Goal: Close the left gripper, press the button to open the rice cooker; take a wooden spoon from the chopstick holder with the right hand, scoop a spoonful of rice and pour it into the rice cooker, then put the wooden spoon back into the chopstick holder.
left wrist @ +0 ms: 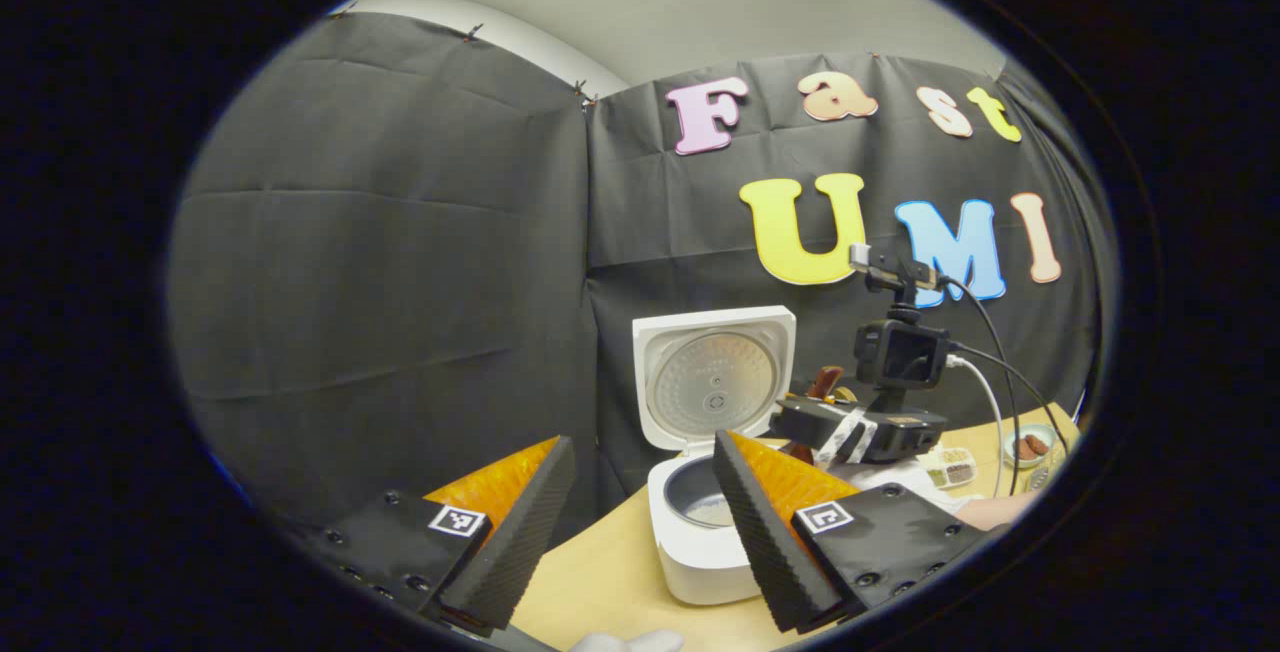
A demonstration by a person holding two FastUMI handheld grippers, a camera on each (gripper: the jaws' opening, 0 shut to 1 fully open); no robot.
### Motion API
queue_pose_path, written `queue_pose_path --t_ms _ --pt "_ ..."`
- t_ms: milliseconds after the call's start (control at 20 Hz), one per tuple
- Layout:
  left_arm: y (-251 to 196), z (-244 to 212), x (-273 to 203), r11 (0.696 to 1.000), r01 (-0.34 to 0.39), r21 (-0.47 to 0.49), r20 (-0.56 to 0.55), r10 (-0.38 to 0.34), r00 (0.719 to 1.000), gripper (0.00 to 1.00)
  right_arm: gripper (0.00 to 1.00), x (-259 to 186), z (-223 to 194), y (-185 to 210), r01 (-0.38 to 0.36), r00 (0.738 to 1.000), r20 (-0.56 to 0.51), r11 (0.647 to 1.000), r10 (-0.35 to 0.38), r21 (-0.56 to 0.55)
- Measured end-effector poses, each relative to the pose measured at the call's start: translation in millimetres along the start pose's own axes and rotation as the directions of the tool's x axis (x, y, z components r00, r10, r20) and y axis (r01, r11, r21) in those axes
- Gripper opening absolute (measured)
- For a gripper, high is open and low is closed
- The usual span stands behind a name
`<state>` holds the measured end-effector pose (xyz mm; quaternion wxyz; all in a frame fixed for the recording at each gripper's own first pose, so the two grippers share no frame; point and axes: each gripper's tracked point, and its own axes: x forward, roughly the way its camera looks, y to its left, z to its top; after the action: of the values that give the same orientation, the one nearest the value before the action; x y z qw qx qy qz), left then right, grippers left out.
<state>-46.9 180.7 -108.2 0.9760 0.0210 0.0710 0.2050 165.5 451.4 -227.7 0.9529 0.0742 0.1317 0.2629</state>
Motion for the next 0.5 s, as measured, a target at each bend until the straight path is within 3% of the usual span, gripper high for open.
queue_pose_path --t_ms 300,500 --pt "0 2 0 1.0 -0.003 0.005 0.005 0.003 1.0 0.97 0.2 -3 2 15 -0.037 0.999 0.025 0.972 0.044 -0.234" --pt "2 0 -1 1.0 -0.009 0.004 0.003 0.009 1.0 0.97 0.2 -8 -4 28 -0.066 0.995 0.037 0.911 0.088 -0.408"
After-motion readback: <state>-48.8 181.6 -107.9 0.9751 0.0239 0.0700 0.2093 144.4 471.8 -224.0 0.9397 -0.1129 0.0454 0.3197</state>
